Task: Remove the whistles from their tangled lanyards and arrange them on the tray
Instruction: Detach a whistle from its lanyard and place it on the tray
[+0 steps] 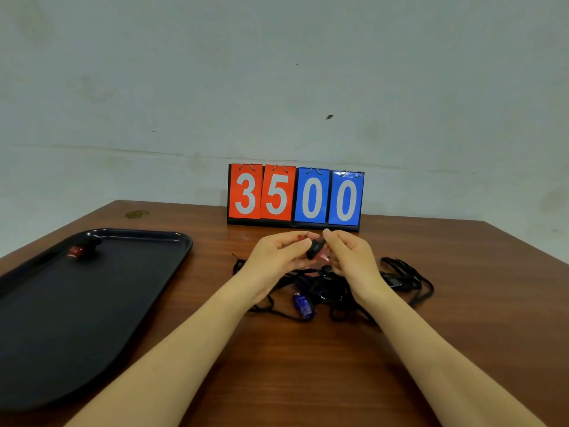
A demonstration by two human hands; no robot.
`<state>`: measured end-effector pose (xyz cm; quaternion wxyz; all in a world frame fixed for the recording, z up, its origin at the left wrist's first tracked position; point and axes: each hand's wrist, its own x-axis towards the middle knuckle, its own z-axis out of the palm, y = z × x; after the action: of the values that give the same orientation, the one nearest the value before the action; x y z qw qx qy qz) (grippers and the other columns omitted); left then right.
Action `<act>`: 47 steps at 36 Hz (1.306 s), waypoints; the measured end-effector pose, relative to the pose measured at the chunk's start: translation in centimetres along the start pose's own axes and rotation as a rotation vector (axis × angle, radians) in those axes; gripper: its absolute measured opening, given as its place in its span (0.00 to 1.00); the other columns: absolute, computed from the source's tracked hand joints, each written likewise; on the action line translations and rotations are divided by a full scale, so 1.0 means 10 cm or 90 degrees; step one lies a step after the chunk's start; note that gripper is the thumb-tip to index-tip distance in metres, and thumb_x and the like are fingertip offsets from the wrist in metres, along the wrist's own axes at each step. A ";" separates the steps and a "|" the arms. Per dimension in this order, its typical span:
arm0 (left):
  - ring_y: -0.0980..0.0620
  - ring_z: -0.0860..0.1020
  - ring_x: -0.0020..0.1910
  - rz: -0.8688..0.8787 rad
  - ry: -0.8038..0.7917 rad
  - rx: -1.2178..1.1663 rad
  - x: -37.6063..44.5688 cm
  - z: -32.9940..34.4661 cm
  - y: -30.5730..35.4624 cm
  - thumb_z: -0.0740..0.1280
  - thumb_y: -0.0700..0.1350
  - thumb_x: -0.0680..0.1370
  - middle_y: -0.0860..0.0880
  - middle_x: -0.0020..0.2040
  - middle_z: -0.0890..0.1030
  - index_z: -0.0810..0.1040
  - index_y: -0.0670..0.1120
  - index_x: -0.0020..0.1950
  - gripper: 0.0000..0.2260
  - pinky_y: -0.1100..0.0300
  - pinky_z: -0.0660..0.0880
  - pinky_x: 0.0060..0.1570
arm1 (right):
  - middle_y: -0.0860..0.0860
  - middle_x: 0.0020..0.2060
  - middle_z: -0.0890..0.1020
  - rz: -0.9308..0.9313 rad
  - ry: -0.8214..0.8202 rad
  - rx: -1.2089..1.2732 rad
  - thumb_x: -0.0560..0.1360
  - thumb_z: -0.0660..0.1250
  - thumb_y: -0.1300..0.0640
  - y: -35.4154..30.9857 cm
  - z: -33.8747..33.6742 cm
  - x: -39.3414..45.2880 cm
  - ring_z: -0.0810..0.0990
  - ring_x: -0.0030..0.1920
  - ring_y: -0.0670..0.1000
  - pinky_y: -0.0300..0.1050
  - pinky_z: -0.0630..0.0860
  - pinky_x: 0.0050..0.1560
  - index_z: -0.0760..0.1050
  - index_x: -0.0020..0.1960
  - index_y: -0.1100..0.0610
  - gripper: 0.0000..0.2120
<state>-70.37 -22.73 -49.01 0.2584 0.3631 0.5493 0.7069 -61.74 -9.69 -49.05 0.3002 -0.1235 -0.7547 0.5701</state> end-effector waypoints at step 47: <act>0.58 0.82 0.52 0.122 0.289 0.103 0.03 -0.01 -0.17 0.64 0.43 0.80 0.52 0.49 0.85 0.82 0.49 0.55 0.08 0.65 0.77 0.52 | 0.47 0.38 0.79 -0.217 -0.162 -0.472 0.82 0.57 0.54 0.21 0.23 -0.06 0.76 0.40 0.45 0.44 0.74 0.44 0.74 0.47 0.50 0.08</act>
<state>-70.72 -22.10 -50.55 0.0309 0.2650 0.6111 0.7452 -62.95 -11.12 -51.62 0.2299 -0.0252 -0.9493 0.2131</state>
